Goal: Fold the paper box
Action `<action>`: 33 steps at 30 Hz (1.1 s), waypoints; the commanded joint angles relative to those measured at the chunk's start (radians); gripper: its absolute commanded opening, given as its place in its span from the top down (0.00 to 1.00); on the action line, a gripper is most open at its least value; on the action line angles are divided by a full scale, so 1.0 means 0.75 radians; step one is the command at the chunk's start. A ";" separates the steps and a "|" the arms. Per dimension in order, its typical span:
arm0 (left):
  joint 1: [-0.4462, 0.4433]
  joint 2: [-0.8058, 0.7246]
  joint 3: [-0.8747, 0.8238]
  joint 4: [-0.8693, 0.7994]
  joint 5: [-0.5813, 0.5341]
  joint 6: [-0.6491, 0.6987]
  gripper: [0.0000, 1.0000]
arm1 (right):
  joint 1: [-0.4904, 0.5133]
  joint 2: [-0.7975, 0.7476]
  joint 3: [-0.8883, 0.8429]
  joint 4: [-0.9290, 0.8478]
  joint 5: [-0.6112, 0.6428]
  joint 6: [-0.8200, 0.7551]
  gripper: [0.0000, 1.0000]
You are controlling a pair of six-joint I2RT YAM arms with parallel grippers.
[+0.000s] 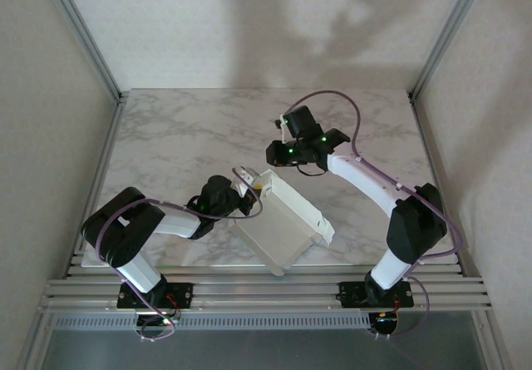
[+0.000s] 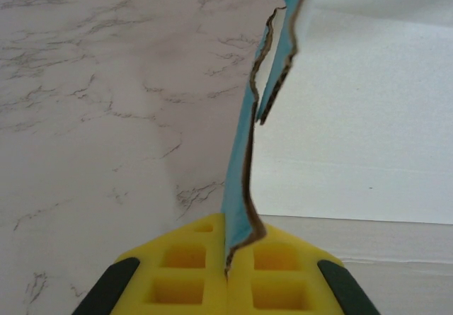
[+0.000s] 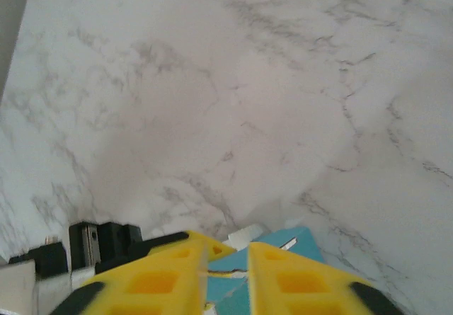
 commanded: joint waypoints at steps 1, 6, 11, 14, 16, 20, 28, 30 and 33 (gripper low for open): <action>-0.020 0.017 0.013 -0.037 0.029 0.016 1.00 | -0.020 -0.036 -0.076 0.122 -0.007 0.057 0.84; -0.020 0.014 0.015 -0.042 0.030 0.014 1.00 | -0.037 -0.060 -0.224 0.308 -0.034 0.091 0.87; -0.021 0.019 0.018 -0.046 0.032 0.016 1.00 | -0.042 -0.074 -0.309 0.401 -0.075 0.093 0.84; -0.019 0.022 0.023 -0.047 0.033 0.012 1.00 | -0.040 -0.087 -0.347 0.454 -0.105 0.088 0.79; -0.019 0.024 0.027 -0.048 0.034 0.012 1.00 | -0.042 -0.096 -0.366 0.482 -0.119 0.089 0.77; -0.020 0.023 0.029 -0.055 0.033 0.014 1.00 | -0.042 -0.112 -0.405 0.537 -0.144 0.092 0.74; -0.021 0.025 0.035 -0.064 0.038 0.012 1.00 | -0.036 -0.115 -0.497 0.653 -0.165 0.117 0.70; -0.021 0.025 0.038 -0.070 0.037 0.012 1.00 | -0.030 -0.115 -0.517 0.680 -0.161 0.120 0.70; -0.020 0.022 0.039 -0.072 0.037 0.010 1.00 | -0.024 -0.109 -0.532 0.708 -0.158 0.127 0.69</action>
